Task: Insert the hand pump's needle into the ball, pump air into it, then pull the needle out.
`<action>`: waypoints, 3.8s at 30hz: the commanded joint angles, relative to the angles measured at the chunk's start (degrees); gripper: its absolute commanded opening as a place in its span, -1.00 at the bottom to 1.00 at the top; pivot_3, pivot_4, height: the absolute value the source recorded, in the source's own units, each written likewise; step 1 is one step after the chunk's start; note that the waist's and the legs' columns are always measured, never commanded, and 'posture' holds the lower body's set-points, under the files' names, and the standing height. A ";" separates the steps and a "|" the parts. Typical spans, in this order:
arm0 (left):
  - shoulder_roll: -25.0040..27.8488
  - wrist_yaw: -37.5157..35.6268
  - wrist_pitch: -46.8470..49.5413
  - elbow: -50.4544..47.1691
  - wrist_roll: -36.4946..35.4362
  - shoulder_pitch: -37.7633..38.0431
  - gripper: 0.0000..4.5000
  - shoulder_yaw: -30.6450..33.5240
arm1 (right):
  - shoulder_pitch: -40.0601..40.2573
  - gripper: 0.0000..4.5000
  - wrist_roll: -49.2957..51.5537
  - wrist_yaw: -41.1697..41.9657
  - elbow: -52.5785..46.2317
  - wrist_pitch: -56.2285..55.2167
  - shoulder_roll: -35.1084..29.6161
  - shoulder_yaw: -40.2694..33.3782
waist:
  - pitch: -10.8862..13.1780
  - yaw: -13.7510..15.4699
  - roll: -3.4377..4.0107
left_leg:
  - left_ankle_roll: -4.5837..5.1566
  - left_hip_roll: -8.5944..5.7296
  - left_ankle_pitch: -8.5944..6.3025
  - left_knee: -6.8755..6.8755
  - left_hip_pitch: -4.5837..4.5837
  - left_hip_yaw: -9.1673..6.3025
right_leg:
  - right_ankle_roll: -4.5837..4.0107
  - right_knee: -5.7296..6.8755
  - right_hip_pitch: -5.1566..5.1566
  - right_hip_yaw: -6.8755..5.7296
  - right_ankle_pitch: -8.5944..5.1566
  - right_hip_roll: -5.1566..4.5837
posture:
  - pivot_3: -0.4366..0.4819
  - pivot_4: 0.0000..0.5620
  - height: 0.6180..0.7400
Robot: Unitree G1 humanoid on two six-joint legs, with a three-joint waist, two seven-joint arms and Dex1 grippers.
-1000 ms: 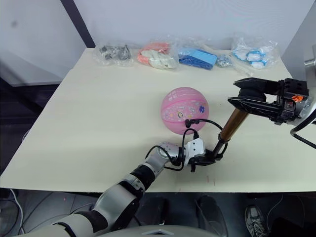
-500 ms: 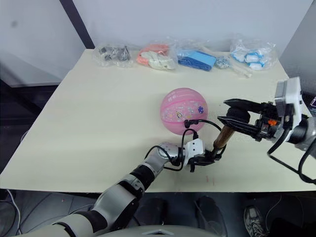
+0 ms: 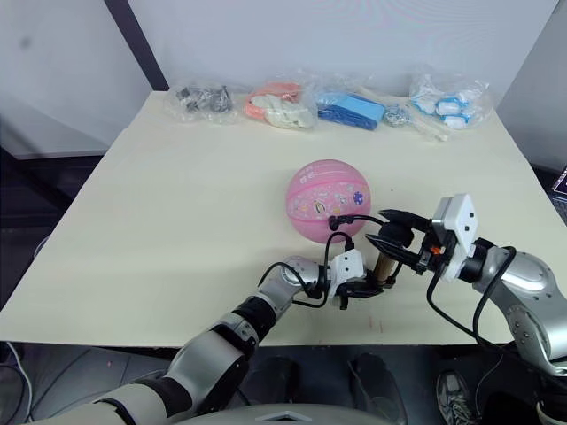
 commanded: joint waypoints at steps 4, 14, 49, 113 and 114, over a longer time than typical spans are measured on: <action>1.82 0.42 2.66 3.89 1.91 2.01 -0.52 -0.73 | 2.03 -0.10 -2.11 1.09 1.89 1.43 -0.13 2.78 | -0.04 -0.03 0.04 | 0.00 0.00 0.00 -0.01 0.03 0.00 | 0.01 0.00 0.01 0.01 0.00 0.00 | -0.05 -0.47 0.94; 1.77 0.29 2.50 3.91 1.92 2.13 -0.52 -0.82 | -4.87 -0.10 16.34 1.60 -5.61 13.24 -7.41 -9.77 | 0.29 0.06 0.32 | 0.00 -0.02 0.00 0.00 -0.16 -0.01 | -0.03 -0.03 -0.08 0.03 0.01 -0.05 | -0.05 -0.47 0.94; 1.94 -0.26 3.75 2.21 1.70 2.18 -0.52 -0.82 | -6.87 -0.10 20.88 1.01 -6.48 18.04 -14.71 -12.03 | 0.39 0.09 0.41 | 0.01 0.01 0.01 0.14 -0.70 -0.05 | -0.02 -0.01 -0.53 -0.04 0.03 -0.02 | -0.05 -0.47 0.94; 1.06 0.55 3.01 3.83 1.62 1.50 -0.52 -0.93 | -16.34 -0.10 32.33 -1.24 -5.39 26.33 -19.55 -19.20 | 0.61 0.73 0.50 | 0.02 -0.05 0.01 0.19 -0.93 -0.01 | -0.03 0.03 -0.77 0.01 0.05 -0.12 | -0.05 -0.47 0.94; 1.07 0.58 3.00 3.82 1.63 1.51 -0.52 -0.94 | -14.67 -0.10 30.64 -0.89 -6.08 25.28 -18.71 -18.16 | 0.60 0.70 0.50 | 0.02 -0.05 0.01 0.19 -0.92 0.00 | -0.03 0.04 -0.76 0.02 0.05 -0.12 | -0.05 -0.47 0.94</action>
